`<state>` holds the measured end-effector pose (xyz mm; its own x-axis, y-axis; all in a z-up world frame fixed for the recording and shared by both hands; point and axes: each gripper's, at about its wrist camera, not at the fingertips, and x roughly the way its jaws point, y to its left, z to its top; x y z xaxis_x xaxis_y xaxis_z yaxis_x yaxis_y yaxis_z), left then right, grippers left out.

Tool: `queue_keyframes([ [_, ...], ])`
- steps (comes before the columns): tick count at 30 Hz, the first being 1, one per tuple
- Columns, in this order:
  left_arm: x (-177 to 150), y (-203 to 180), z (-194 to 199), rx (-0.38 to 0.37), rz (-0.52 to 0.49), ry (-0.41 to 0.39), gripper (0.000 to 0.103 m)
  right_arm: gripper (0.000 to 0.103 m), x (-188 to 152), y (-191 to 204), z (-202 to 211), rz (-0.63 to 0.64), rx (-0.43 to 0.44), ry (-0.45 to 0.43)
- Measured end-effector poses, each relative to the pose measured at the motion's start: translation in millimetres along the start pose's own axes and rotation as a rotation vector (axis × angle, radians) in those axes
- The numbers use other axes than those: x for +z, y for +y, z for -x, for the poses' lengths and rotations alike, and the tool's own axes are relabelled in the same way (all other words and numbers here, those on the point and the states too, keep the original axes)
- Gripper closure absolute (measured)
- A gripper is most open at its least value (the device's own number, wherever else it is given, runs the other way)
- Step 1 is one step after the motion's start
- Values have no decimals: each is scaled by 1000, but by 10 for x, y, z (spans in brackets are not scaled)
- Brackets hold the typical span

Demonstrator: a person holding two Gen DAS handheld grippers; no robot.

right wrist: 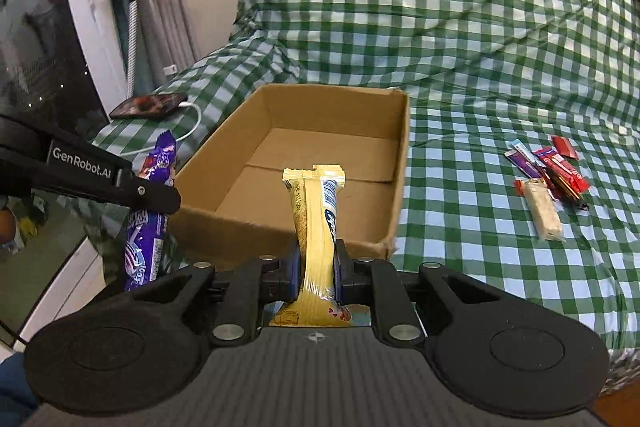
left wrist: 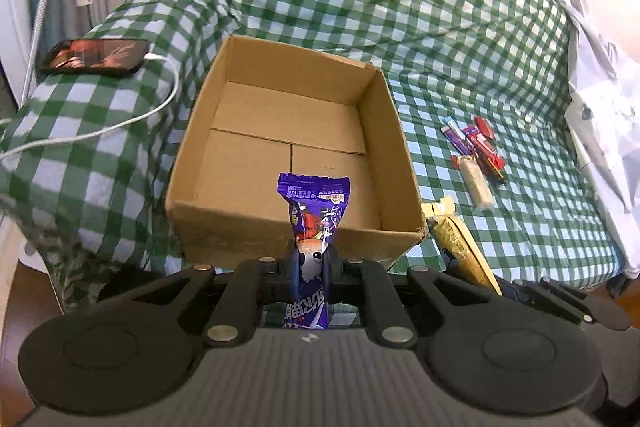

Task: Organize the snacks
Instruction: 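Carry the purple bar and yellow bar over the cardboard box with both grippers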

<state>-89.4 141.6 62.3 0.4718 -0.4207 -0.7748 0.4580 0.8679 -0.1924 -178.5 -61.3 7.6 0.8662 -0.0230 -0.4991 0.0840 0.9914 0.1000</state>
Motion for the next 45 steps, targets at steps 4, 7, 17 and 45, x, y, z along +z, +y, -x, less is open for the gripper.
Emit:
queue_keyframes([
  [4, -58, 96, 91, -13, 17, -25, 92, 87, -29, 162, 58, 28, -11, 2],
  [7, -70, 154, 131, -23, 34, -38, 92, 87, -73, 219, 176, 48, -19, 3],
  [17, -51, 312, 121, -34, 65, -47, 92, 87, -72, 355, 144, 87, -34, 21],
  [45, 740, 256, -596, 62, 42, -18, 92, 87, 480, 129, -529, 98, -46, 46],
])
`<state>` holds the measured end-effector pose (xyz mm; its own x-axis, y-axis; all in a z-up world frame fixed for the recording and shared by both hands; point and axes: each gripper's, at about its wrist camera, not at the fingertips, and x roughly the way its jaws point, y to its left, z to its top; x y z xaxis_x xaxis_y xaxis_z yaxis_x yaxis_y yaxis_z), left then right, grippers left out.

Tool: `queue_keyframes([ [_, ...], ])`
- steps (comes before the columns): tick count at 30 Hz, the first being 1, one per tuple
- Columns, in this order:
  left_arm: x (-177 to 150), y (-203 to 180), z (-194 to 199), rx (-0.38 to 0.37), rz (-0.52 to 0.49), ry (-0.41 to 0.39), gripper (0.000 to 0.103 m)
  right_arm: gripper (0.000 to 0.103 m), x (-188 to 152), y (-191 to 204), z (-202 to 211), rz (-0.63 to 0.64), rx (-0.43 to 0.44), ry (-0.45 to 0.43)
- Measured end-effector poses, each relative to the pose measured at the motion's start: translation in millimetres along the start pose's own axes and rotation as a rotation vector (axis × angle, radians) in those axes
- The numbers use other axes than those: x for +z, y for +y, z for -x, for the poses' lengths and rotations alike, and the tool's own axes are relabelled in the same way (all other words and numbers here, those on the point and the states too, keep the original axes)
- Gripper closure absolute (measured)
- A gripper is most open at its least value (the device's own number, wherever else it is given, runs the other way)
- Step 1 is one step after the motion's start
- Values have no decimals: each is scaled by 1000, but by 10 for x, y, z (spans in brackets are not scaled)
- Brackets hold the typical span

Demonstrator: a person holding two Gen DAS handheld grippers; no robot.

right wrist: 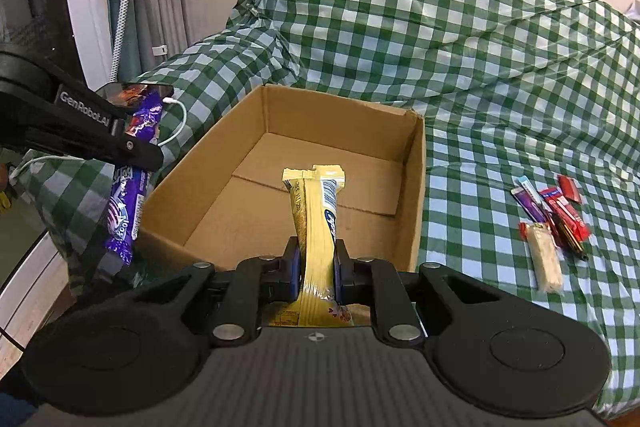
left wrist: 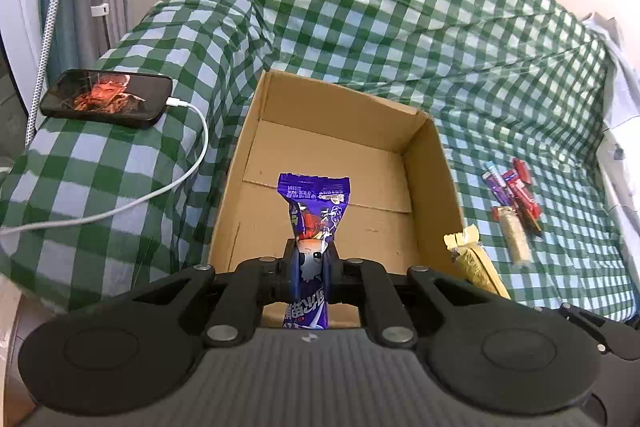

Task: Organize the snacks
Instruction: 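Open both grippers to drop the purple and yellow bars into the box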

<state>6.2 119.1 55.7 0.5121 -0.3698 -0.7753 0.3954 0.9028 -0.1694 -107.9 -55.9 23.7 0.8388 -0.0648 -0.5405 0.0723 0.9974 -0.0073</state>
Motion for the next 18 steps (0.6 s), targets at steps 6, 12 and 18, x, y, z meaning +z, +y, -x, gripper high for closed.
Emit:
queue_keyframes([
  [6, 167, -38, -345, 31, -16, 41, 92, 87, 158, -158, -355, -11, 8, 17],
  [12, 278, -85, -687, 49, -27, 77, 92, 87, 237, -333, -695, -22, 19, 43],
  [18, 353, -139, -1002, 67, -44, 108, 92, 87, 298, -412, -1013, -48, 25, 67],
])
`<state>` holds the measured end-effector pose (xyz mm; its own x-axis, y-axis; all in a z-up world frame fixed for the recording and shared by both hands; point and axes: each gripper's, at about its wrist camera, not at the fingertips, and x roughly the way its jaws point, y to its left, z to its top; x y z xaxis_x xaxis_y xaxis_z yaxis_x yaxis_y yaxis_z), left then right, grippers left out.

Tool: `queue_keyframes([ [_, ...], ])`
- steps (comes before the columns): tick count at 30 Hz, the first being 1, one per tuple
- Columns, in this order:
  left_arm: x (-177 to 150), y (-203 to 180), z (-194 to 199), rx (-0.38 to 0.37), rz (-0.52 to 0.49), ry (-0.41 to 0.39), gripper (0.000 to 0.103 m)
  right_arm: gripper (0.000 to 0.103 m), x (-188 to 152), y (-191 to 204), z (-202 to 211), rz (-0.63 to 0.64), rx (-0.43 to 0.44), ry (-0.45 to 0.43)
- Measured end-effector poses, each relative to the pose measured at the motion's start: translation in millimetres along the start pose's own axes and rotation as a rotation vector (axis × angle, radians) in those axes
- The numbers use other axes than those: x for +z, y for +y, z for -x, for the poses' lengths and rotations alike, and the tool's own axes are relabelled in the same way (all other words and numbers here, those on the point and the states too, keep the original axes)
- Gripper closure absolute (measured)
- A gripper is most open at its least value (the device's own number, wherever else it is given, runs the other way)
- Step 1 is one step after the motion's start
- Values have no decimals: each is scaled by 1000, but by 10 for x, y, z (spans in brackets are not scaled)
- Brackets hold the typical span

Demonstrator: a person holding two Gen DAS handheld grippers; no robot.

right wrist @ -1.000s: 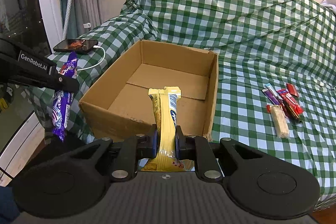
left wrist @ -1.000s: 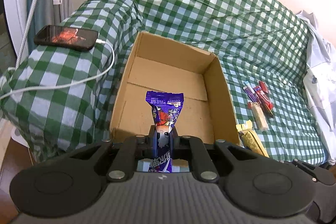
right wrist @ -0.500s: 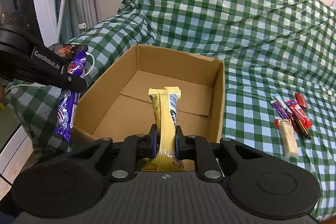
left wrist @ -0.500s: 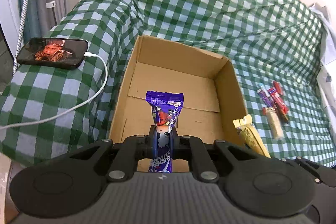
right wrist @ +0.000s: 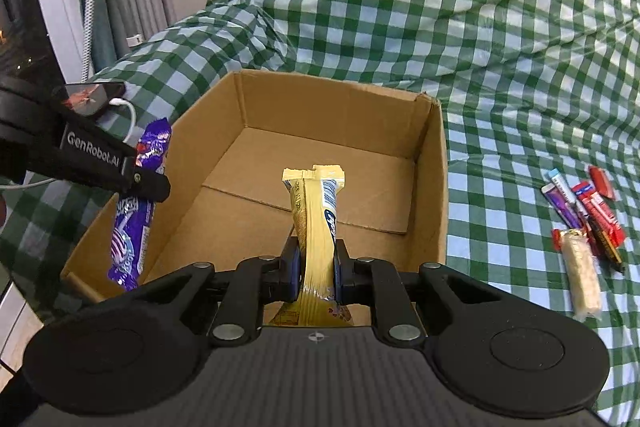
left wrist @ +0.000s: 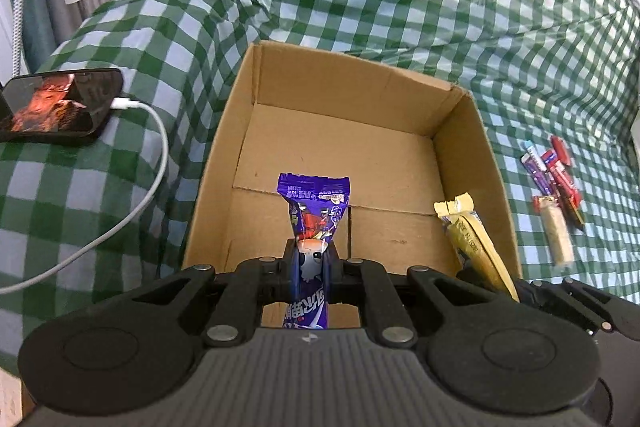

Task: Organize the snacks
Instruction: 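Open both grippers to drop the purple and yellow bars into the box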

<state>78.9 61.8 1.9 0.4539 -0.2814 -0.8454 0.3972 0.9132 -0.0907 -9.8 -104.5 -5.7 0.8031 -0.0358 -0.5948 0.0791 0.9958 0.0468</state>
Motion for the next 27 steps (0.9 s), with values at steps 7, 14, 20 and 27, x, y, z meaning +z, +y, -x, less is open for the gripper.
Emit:
queue_keyframes([
  [7, 78, -63, -341, 29, -40, 39, 91, 86, 29, -62, -244, -13, -8, 18],
  [14, 45, -52, -367, 112, -76, -3, 0, 33, 115, -129, -278, -37, -38, -2],
  [20, -320, 24, -38, 176, -120, -42, 0, 12, -37, -29, 13, -10, -48, 10],
  [27, -869, 131, 544, 211, -88, -79, 0, 9, -507, 370, 605, -28, -57, 3],
])
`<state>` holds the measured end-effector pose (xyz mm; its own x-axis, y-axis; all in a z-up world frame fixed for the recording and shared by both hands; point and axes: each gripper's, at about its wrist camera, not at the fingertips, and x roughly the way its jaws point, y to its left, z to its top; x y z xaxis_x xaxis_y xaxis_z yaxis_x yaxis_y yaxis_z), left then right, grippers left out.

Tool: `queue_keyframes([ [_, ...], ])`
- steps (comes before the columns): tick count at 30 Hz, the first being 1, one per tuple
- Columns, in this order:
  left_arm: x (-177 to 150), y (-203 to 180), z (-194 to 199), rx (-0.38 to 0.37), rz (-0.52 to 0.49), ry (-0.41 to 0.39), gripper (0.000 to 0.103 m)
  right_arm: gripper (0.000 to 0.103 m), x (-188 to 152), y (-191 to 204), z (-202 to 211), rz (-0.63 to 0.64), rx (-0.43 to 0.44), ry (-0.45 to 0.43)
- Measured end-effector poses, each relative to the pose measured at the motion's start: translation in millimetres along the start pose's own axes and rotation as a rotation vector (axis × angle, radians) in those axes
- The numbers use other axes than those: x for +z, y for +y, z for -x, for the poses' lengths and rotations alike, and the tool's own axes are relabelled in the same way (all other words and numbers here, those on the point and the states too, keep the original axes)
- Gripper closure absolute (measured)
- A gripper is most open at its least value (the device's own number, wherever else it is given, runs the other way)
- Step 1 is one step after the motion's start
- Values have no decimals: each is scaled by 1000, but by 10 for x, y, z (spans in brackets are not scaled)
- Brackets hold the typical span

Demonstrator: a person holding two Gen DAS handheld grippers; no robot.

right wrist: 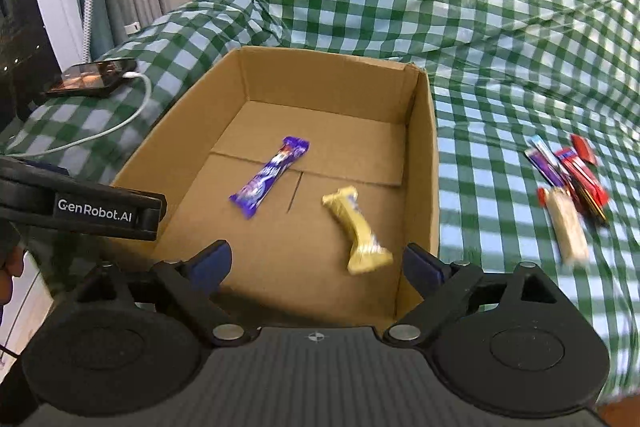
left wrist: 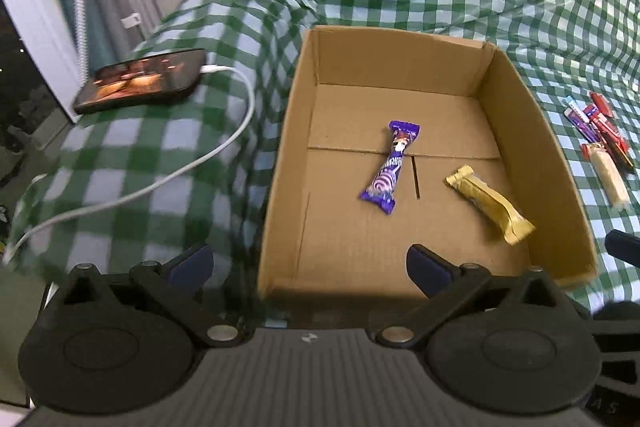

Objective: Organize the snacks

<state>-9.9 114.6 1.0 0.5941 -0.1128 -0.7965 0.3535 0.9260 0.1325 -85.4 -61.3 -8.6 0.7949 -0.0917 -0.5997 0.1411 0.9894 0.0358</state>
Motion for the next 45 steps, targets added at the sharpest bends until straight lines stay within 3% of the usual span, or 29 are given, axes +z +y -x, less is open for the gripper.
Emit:
queue_keyframes([
  [7, -206, 4, 529, -31, 27, -95, 0, 6, -111, 180, 494, -14, -38, -85],
  [16, -407, -78, 962, -16, 17, -164, 0, 4, -355, 258, 940, -11, -46, -160],
  [21, -571, -158, 1105, -17, -6, -177, 0, 3, -465, 285, 1032, -26, -45, -147],
  [30, -697, -162, 1366, -9, -15, -236, 0, 2, -555, 343, 1274, -12, -57, -208],
  [45, -729, -142, 1411, -14, -15, -229, 0, 2, -592, 358, 1351, -6, -59, -216],
])
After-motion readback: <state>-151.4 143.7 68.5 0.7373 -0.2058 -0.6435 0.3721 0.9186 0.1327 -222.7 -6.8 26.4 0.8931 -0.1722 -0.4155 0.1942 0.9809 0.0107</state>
